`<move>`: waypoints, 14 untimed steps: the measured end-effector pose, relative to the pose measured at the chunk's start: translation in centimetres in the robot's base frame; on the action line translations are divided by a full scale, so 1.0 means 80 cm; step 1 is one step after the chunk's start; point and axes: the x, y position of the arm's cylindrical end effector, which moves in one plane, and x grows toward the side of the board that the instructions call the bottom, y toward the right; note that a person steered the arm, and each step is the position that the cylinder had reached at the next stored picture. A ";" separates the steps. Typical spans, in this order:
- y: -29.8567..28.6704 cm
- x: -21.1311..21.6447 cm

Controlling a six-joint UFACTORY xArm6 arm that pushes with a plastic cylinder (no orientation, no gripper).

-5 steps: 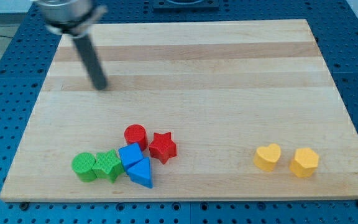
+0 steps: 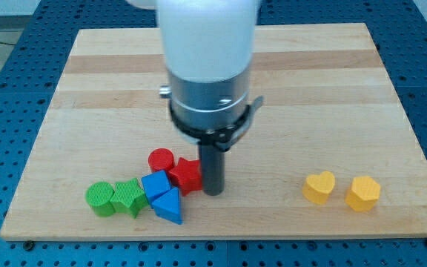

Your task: Move the red star to the top right of the board

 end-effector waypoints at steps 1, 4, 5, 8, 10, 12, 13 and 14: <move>-0.020 -0.004; 0.002 0.029; -0.020 -0.003; -0.004 -0.005; -0.116 -0.011; -0.138 -0.090; -0.138 -0.134; -0.082 -0.140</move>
